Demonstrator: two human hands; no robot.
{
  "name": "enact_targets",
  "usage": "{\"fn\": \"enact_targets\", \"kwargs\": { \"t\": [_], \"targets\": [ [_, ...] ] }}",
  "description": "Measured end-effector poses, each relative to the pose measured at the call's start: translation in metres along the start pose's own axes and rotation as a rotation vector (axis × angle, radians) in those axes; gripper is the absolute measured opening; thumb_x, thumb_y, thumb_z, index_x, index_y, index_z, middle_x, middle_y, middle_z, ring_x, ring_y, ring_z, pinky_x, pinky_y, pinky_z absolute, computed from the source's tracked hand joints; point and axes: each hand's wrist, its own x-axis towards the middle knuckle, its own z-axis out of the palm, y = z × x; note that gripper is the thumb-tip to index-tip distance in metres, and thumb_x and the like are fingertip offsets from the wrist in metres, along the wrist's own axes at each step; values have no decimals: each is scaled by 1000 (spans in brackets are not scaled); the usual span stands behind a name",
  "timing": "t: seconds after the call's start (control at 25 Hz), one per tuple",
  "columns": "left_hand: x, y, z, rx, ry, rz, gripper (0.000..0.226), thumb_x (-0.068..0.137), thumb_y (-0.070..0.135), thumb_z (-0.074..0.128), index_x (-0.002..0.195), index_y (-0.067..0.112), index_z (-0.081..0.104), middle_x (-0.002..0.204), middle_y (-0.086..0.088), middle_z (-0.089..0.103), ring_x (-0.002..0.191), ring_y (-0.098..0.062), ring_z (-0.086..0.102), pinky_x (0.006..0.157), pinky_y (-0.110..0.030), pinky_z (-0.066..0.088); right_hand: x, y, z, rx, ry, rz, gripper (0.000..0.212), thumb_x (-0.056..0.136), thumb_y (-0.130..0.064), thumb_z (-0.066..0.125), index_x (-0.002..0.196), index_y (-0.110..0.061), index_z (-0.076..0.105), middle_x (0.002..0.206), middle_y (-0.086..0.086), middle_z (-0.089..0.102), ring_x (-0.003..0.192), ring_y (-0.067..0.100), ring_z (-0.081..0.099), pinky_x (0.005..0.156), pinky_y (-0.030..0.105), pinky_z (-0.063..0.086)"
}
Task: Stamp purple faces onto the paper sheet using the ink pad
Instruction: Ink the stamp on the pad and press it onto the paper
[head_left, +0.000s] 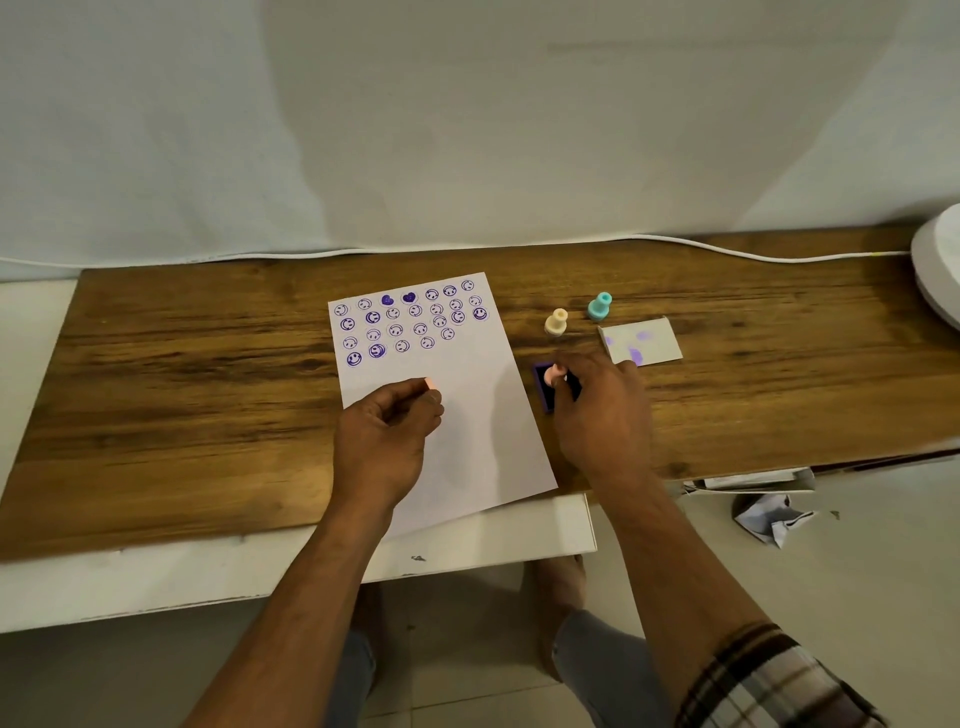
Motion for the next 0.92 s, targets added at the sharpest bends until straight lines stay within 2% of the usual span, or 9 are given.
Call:
{"fn": "enact_targets", "kwargs": {
  "t": [0.16,0.36,0.48,0.68,0.92],
  "targets": [
    [0,-1,-2,17,3,3,18,88,15,79,96,31,79,110,-4,80,101,-24,77,96,-45,62,0,-7,1,-14,0,53,26,95,-26,74,120,-18,73,113,5,76,110,31,59,86,41,52],
    [0,1,-2,22,5,3,18,88,16,80,95,32,79,110,-4,80,102,-24,77,96,-45,62,0,-7,3,-8,1,68,29,93,-20,76,121,-18,73,112,6,76,110,32,59,81,40,50],
    [0,1,-2,12,6,0,18,88,15,79,96,30,79,111,-5,80,101,-24,77,96,-46,62,0,-5,3,11,20,72,28,94,-21,76,121,-20,69,108,8,76,102,28,60,74,35,46],
    [0,1,-1,6,4,4,18,88,14,79,101,27,78,115,-5,79,105,-26,76,97,-48,61,-2,-6,0,-25,-27,33,29,95,-26,74,122,-23,64,110,8,76,101,31,67,79,44,61],
    [0,3,-2,0,12,-1,18,88,14,79,104,24,78,114,-3,79,102,-23,77,96,-45,62,-4,-6,-1,-1,40,-41,20,98,-31,70,114,-17,68,103,6,77,91,27,70,75,38,58]
  ]
}}
